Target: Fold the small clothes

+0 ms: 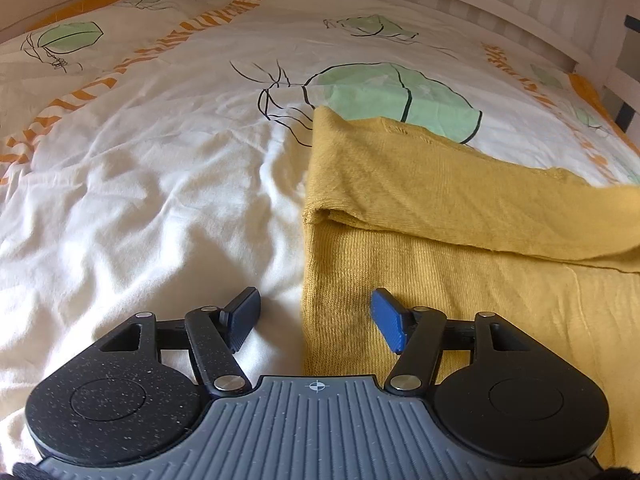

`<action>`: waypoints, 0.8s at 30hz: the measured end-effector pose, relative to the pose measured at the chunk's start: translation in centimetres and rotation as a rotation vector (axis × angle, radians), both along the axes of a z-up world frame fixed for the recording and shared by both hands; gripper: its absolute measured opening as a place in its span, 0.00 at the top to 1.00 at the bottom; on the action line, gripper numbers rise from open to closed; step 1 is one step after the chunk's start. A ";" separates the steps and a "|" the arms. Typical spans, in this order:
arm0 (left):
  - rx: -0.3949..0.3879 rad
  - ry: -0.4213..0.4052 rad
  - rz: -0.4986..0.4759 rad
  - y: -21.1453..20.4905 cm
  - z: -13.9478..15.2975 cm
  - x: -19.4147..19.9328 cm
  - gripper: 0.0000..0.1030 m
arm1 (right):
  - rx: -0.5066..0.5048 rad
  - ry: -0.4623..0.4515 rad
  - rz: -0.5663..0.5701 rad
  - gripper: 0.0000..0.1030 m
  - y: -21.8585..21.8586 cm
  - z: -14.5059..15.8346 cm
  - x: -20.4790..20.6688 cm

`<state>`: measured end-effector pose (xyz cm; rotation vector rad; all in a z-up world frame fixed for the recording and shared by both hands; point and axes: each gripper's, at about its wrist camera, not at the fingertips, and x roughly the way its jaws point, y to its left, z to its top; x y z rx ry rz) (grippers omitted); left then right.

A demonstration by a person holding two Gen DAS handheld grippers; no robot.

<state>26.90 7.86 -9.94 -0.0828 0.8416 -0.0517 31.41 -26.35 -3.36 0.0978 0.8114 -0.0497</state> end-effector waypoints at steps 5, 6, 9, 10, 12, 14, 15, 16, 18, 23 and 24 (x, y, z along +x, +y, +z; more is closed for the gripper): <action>0.005 -0.003 -0.005 -0.1 0.0 0.0 0.40 | 0.017 0.073 -0.058 0.78 -1.1 -3.3 -1.1; 0.005 -0.003 -0.006 -0.1 0.0 -0.1 0.39 | 0.022 0.074 -0.073 0.74 -1.5 -3.7 -1.4; 0.005 -0.003 -0.007 -0.2 -0.1 0.0 0.38 | 0.021 0.055 -0.093 0.67 -1.9 -3.9 -2.4; 0.006 -0.003 -0.007 -0.2 -0.1 0.0 0.38 | 0.010 0.052 -0.090 0.66 -1.8 -3.9 -2.5; 0.006 -0.003 -0.007 -0.2 -0.1 0.0 0.37 | -0.024 0.046 -0.083 0.57 -1.5 -3.6 -2.7; 0.005 -0.004 -0.007 -0.2 -0.1 0.0 0.37 | -0.036 0.033 -0.078 0.56 -1.3 -3.3 -2.7; 0.006 -0.003 -0.007 -0.2 -0.1 0.0 0.37 | -0.027 0.022 -0.072 0.56 -1.4 -3.2 -2.6; 0.006 -0.004 -0.007 -0.2 -0.1 0.0 0.37 | -0.012 0.011 -0.065 0.56 -1.5 -3.1 -2.6; 0.006 -0.004 -0.008 -0.2 -0.1 0.0 0.37 | 0.035 -0.006 -0.072 0.56 -2.0 -2.9 -2.5; 0.006 -0.003 -0.007 -0.2 -0.1 0.0 0.37 | 0.195 -0.026 -0.163 0.56 -4.5 -3.1 -2.2; 0.006 -0.004 -0.007 -0.2 -0.1 0.0 0.36 | 0.199 -0.019 -0.167 0.57 -4.8 -3.2 -2.1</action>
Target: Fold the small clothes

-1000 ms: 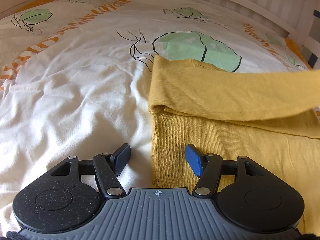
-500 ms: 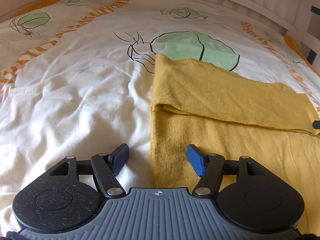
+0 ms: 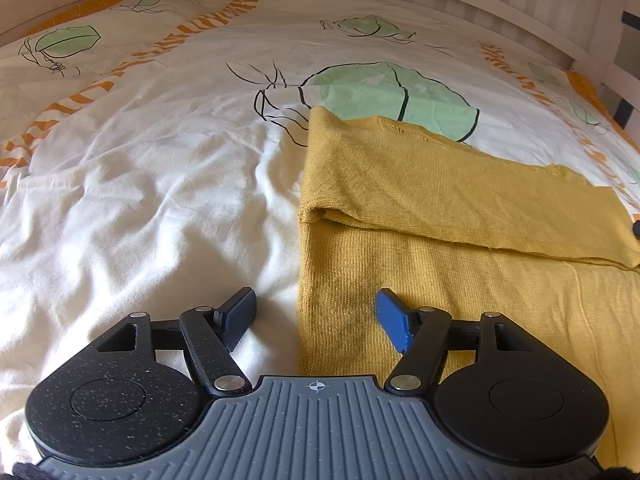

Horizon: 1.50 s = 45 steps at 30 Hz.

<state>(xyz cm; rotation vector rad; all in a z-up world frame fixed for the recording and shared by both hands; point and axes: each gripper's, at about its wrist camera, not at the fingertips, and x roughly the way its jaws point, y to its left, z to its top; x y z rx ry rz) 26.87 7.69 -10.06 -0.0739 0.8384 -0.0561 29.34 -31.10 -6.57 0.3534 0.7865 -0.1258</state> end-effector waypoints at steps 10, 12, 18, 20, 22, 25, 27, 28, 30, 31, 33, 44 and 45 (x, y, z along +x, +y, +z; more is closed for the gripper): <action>0.003 -0.002 -0.001 -0.1 0.0 0.0 0.36 | -0.204 0.001 0.023 0.92 1.2 0.5 -0.2; 0.007 -0.003 -0.003 -0.2 0.0 0.0 0.35 | -0.226 0.024 0.018 0.92 1.0 0.2 0.1; 0.007 -0.001 -0.007 -0.2 0.0 0.1 0.34 | -0.181 0.025 -0.009 0.82 0.2 -0.5 -0.7; 0.009 0.001 -0.012 -0.2 0.0 0.1 0.33 | -0.179 0.020 -0.005 0.80 0.3 -0.3 -1.2; 0.010 0.010 -0.022 -0.2 0.0 0.2 0.32 | -0.174 0.021 0.001 0.70 0.3 -0.2 -1.8; 0.007 0.025 -0.035 -0.2 0.1 0.4 0.30 | -0.127 0.035 0.008 0.47 0.2 -0.2 -3.1; 0.004 0.033 -0.046 -0.1 0.1 0.4 0.30 | -0.103 0.055 0.009 0.46 0.1 -0.2 -4.1; 0.002 0.038 -0.053 0.0 0.2 0.4 0.29 | -0.088 0.068 0.008 0.46 0.0 -0.2 -4.7; -0.003 0.046 -0.062 0.2 0.2 0.4 0.29 | -0.053 0.092 0.012 0.41 -0.1 -0.1 -5.9; -0.009 0.052 -0.066 0.4 0.2 0.2 0.29 | -0.038 0.102 0.014 0.40 -0.2 0.0 -6.5; -0.020 0.067 -0.076 0.6 0.4 -0.2 0.29 | -0.025 0.116 0.021 0.39 -0.3 0.2 -7.9; -0.066 0.140 -0.102 2.6 1.1 -5.6 0.29 | 0.049 0.177 0.060 0.25 -0.2 0.7 -14.5; -0.064 0.145 -0.107 2.7 1.2 -6.3 0.29 | 0.061 0.185 0.062 0.21 -0.3 0.6 -15.0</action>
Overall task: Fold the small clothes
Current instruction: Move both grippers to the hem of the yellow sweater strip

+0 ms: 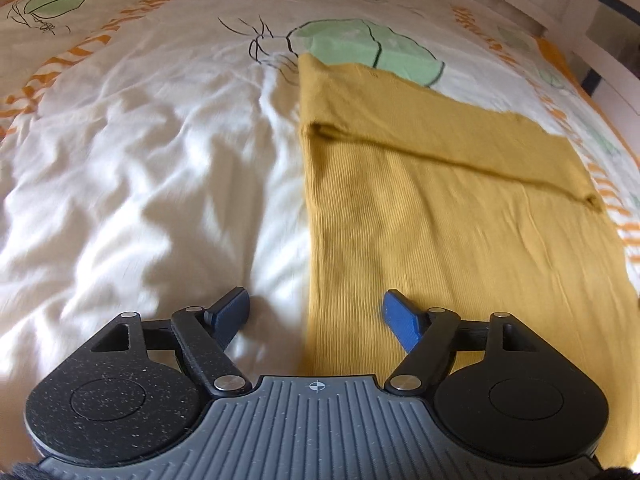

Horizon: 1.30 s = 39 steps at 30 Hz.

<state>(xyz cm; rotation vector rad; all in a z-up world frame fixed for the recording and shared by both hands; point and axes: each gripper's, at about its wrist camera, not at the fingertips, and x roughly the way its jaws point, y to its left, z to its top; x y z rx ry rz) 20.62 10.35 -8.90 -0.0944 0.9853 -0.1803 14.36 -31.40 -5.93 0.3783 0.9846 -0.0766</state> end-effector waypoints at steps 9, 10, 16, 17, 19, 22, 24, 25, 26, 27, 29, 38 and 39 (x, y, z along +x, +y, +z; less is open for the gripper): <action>-0.020 0.044 -0.023 1.3 0.4 -5.0 0.29 | 0.036 0.071 0.062 0.14 -0.2 0.4 -3.1; -0.019 0.048 -0.026 1.4 0.4 -5.5 0.29 | 0.040 0.076 0.074 0.14 -0.2 0.4 -3.3; -0.002 0.072 -0.054 1.2 0.5 -7.9 0.29 | 0.075 0.106 0.133 0.12 0.1 0.4 -5.0; -0.004 0.081 -0.059 1.2 0.4 -8.2 0.29 | 0.086 0.108 0.138 0.12 0.1 0.4 -5.3; 0.000 0.085 -0.071 1.1 0.2 -9.0 0.29 | 0.105 0.109 0.144 0.12 -0.1 0.6 -5.9; 0.011 0.084 -0.083 1.0 0.2 -10.0 0.29 | 0.141 0.108 0.153 0.11 -0.3 0.6 -6.7; 0.011 0.086 -0.083 1.0 0.3 -10.2 0.29 | 0.153 0.105 0.159 0.11 -0.3 0.8 -7.1; 0.010 0.086 -0.082 1.0 0.3 -10.4 0.29 | 0.156 0.103 0.163 0.10 -0.2 0.8 -7.3; 0.008 0.087 -0.081 1.1 0.3 -10.6 0.29 | 0.162 0.103 0.168 0.09 -0.2 0.8 -7.4; 0.004 0.087 -0.081 1.1 0.4 -10.8 0.29 | 0.167 0.104 0.173 0.08 -0.1 0.8 -7.4; -0.003 0.087 -0.084 1.2 0.4 -11.0 0.29 | 0.175 0.104 0.182 0.07 0.1 0.8 -7.6; -0.042 0.088 -0.089 1.5 -0.3 -10.8 0.29 | 0.264 0.128 0.188 0.01 -0.4 0.1 -7.3; -0.038 0.086 -0.093 1.4 -0.3 -10.7 0.29 | 0.275 0.133 0.186 0.01 -0.6 -0.1 -7.2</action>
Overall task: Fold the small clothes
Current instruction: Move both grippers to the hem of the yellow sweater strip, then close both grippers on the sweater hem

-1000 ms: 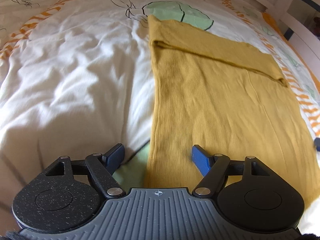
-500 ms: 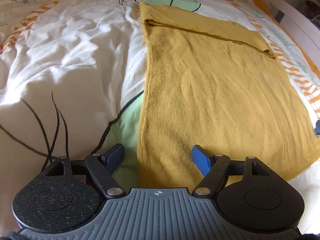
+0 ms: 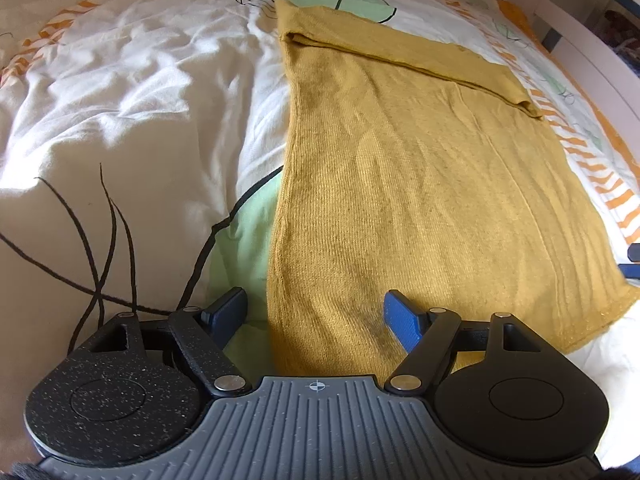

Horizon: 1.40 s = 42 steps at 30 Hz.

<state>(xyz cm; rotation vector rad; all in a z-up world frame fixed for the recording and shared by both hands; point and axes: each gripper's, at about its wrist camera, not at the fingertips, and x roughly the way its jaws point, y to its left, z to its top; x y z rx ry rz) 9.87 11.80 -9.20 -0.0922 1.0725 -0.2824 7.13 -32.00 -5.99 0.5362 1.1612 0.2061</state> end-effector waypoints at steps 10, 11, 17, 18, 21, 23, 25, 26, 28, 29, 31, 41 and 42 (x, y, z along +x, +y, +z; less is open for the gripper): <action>0.015 -0.012 -0.032 -0.7 -0.4 0.3 0.23 | 0.039 0.029 0.013 0.00 0.1 -0.8 0.5; 0.016 -0.012 -0.036 -0.7 -0.3 0.2 0.24 | 0.037 0.027 0.018 0.00 0.2 -0.7 0.5; 0.005 0.003 -0.057 -0.3 0.4 -0.6 0.36 | 0.031 0.030 0.056 0.02 0.6 0.1 -0.2; 0.003 0.007 -0.057 -0.2 0.5 -0.6 0.40 | 0.032 0.033 0.061 0.02 0.7 0.1 -0.3; -0.013 0.025 -0.056 0.3 0.7 -0.9 0.46 | 0.026 0.044 0.075 0.07 0.8 0.3 -0.7; -0.029 0.036 -0.045 0.7 0.8 -0.8 0.50 | 0.027 0.047 0.076 0.12 0.7 0.5 -1.0; -0.039 0.044 -0.026 0.9 0.8 -0.8 0.54 | 0.021 0.051 0.072 0.20 0.4 0.5 -1.2; -0.047 0.048 -0.017 1.1 0.7 -0.7 0.56 | 0.019 0.054 0.065 0.27 0.2 0.5 -1.2; -0.051 0.050 0.008 1.3 0.7 -0.6 0.63 | 0.023 0.060 0.037 0.39 -0.4 0.4 -1.4; -0.054 0.048 0.019 1.5 0.6 -0.6 0.72 | 0.034 0.065 0.024 0.51 -0.6 0.2 -1.4; -0.081 0.047 0.046 1.9 0.5 -0.7 0.84 | 0.073 0.083 0.020 0.83 -0.9 -0.4 -1.5; -0.222 -0.038 0.119 3.0 3.0 -1.5 0.95 | 0.143 -0.126 -0.020 0.87 -1.3 2.2 -2.9; -0.234 -0.049 0.123 2.9 3.5 -1.4 0.95 | 0.148 -0.150 -0.029 0.87 -1.5 2.6 -2.9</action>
